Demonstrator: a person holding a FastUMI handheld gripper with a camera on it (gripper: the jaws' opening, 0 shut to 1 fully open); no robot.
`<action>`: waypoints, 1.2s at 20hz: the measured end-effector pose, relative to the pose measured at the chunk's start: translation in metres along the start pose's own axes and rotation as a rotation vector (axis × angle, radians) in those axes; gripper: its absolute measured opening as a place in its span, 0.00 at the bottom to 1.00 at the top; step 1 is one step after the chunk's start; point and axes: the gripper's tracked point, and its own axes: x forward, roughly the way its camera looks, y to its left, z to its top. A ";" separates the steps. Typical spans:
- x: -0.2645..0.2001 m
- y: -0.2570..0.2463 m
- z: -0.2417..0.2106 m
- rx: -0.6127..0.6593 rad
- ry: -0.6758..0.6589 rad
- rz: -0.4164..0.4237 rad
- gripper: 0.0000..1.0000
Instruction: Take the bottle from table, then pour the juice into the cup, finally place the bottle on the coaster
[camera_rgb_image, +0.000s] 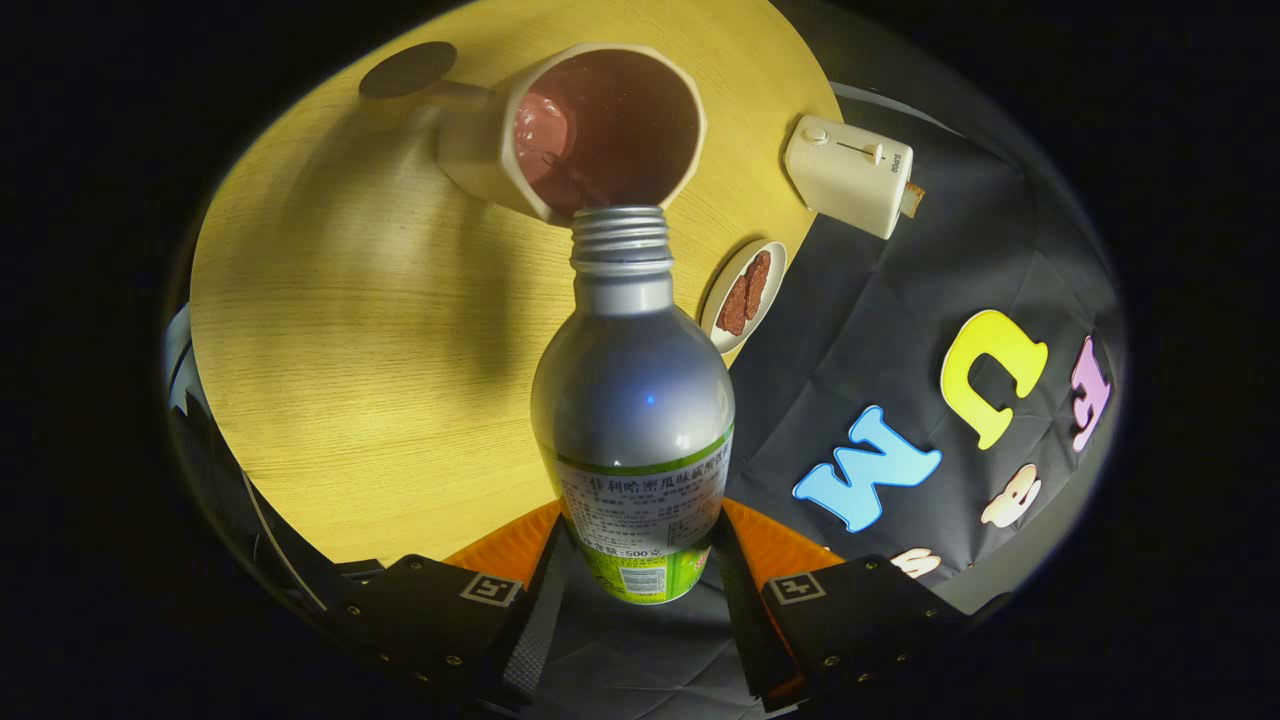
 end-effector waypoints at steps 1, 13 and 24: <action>-0.001 -0.001 0.000 -0.006 0.002 0.003 0.75; -0.002 -0.012 0.005 -0.098 0.028 0.011 0.75; -0.003 -0.017 0.007 -0.166 0.040 0.011 0.74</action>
